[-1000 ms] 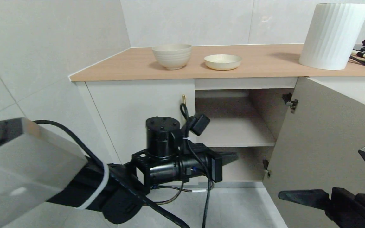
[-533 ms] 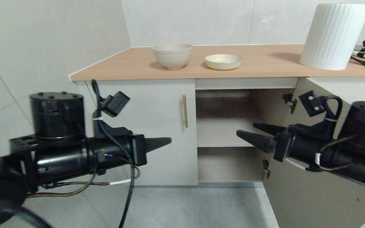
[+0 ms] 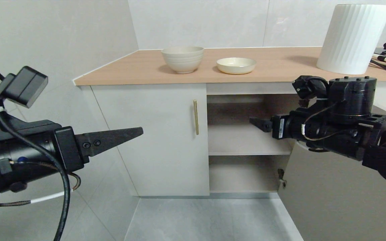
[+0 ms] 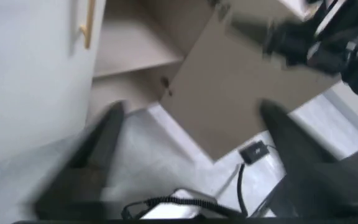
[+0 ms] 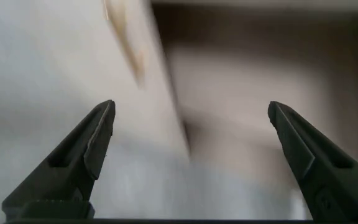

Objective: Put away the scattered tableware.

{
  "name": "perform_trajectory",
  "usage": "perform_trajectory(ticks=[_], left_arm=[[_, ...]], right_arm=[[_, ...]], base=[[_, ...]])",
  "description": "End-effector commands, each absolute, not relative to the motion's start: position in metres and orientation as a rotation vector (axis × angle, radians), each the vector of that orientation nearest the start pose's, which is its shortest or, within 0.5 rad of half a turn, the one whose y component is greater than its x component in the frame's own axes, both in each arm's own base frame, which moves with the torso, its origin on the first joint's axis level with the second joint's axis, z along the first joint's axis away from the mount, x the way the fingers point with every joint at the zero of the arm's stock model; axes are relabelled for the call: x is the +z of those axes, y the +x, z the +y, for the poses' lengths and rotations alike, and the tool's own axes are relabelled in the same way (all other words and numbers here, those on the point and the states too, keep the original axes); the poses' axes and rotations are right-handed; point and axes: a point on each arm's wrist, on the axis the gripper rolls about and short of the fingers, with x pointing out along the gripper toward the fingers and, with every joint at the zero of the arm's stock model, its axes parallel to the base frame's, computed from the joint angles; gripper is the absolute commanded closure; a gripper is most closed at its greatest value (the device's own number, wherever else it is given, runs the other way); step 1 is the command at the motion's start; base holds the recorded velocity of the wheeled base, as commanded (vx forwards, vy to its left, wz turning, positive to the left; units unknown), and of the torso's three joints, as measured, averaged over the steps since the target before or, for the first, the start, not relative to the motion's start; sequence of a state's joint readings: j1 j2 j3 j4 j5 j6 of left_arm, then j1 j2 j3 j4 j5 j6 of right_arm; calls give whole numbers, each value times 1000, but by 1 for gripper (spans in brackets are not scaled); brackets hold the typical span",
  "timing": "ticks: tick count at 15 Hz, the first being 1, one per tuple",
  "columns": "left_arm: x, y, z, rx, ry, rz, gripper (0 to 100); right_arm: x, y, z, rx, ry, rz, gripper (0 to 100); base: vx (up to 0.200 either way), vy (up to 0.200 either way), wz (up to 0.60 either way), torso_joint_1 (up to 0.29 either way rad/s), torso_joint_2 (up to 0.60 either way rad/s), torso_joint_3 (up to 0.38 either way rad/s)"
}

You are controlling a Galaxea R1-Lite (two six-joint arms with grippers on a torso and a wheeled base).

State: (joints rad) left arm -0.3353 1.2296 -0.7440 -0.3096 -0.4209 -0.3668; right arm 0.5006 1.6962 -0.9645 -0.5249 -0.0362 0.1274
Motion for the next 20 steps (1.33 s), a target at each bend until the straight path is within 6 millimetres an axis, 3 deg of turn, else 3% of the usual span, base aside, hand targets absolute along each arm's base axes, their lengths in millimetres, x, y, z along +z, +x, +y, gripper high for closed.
perform_trajectory(ticks=[1, 5, 8, 11, 20], left_arm=[[255, 174, -69, -704, -375, 299, 0], [261, 177, -61, -664, -382, 272, 0], [260, 178, -60, -657, -383, 275, 0], [258, 183, -57, -631, -385, 282, 0], [259, 184, -53, -615, -387, 277, 0]], right_arm=[[239, 253, 146, 461, 61, 253, 0], [259, 229, 133, 460, 65, 291, 0], [260, 228, 134, 458, 69, 314, 0], [269, 227, 138, 465, 187, 297, 0], [270, 227, 139, 471, 198, 275, 0]], base=[[0, 0, 0, 0, 0, 0], [0, 0, 0, 0, 0, 0], [0, 0, 0, 0, 0, 0], [0, 0, 0, 0, 0, 0], [200, 0, 0, 2, 2, 2]])
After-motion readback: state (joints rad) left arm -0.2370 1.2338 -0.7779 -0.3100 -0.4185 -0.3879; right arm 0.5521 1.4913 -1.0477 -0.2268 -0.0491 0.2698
